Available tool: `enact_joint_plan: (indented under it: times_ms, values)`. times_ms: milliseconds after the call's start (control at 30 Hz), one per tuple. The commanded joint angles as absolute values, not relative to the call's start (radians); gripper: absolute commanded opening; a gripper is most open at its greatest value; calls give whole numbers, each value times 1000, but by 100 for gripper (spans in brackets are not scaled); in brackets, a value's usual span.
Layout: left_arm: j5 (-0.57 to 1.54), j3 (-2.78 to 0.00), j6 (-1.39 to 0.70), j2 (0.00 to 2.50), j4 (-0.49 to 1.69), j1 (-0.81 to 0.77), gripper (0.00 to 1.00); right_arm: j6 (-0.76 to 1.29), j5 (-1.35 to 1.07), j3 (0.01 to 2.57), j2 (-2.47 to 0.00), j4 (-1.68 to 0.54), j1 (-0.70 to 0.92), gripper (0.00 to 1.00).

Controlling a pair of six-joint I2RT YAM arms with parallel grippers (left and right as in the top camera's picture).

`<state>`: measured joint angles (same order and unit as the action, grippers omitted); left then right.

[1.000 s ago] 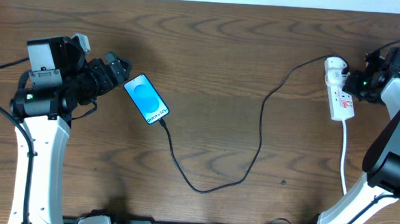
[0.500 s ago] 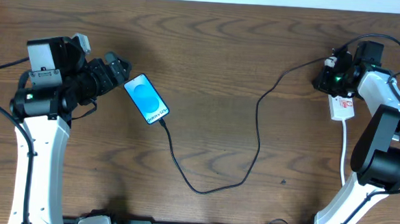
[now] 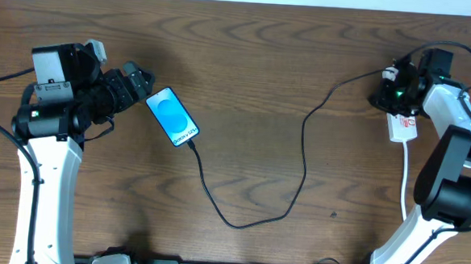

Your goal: Plug charger to phone and switch on socket

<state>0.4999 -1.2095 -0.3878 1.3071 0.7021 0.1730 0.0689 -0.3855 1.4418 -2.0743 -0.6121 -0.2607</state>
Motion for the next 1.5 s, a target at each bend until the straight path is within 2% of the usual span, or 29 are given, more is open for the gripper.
enact_joint_plan:
  times_ms: [0,433,600,667,700,1033,1333,1467]
  values:
    - [513,-1210,-378,1304,704,171,94,96,-393,1400,-2004,-680,-282,11]
    - [512,-1210,-378,1304,704,171,94,-52,-395,1400,-1457,-993,-306,45]
    - [513,-1210,-378,1304,704,171,94,-95,-399,1400,-1232,-1092,-305,63]
    - [512,-1210,-378,1304,704,171,94,-95,-402,1400,-1151,-1124,-305,75]
    - [512,-1210,-378,1304,704,171,94,-95,-401,1400,-1109,-1139,-305,99]
    - [512,-1210,-378,1304,704,171,94,-107,-368,1400,-801,-1244,-305,99]
    - [512,-1210,-378,1304,704,171,94,-174,-369,1397,-686,-1319,-302,99]
    - [513,-1210,-378,1304,704,171,94,-188,-368,1325,-623,-1241,-279,99]
